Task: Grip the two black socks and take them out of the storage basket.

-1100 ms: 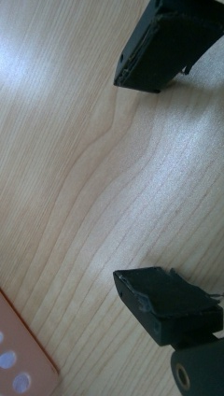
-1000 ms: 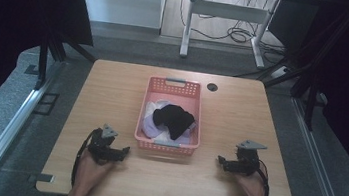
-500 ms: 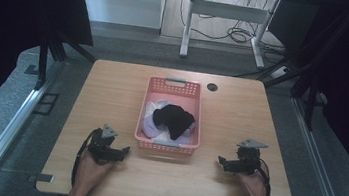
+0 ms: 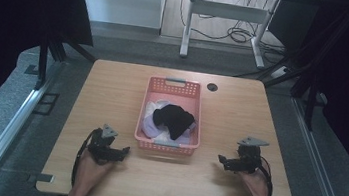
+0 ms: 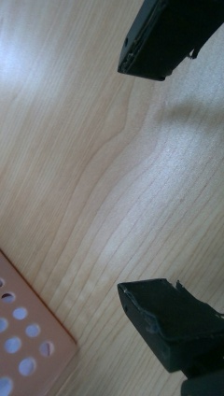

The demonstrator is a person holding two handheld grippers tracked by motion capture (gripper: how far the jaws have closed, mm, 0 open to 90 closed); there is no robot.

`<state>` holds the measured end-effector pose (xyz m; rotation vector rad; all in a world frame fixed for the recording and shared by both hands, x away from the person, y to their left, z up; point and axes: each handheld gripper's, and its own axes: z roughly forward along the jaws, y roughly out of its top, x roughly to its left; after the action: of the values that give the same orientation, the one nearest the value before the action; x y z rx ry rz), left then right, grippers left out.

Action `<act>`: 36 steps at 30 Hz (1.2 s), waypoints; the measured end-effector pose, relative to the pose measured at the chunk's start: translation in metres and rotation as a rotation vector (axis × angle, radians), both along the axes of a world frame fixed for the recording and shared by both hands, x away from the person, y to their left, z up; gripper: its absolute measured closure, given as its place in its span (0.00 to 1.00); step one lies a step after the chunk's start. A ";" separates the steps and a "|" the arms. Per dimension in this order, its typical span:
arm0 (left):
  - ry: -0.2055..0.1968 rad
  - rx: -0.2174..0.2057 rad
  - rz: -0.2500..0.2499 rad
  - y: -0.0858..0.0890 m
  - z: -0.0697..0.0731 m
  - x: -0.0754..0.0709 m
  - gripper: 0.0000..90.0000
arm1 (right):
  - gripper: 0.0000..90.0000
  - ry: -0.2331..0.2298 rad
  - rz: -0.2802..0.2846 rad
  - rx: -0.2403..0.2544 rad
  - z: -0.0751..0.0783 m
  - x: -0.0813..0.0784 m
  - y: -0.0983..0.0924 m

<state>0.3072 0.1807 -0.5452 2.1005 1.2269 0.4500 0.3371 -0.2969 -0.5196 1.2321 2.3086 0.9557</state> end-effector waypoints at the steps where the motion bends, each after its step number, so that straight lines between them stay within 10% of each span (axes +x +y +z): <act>1: 0.000 0.000 0.000 0.000 0.000 0.000 0.14 | 0.00 0.002 0.005 -0.002 0.001 0.000 0.001; 36: 0.000 -0.002 0.001 0.000 0.000 0.000 0.14 | 0.00 -0.016 0.092 0.019 0.056 0.023 0.029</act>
<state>0.3071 0.1806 -0.5452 2.0989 1.2280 0.4490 0.3600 -0.2677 -0.4633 1.1304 2.3670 1.0164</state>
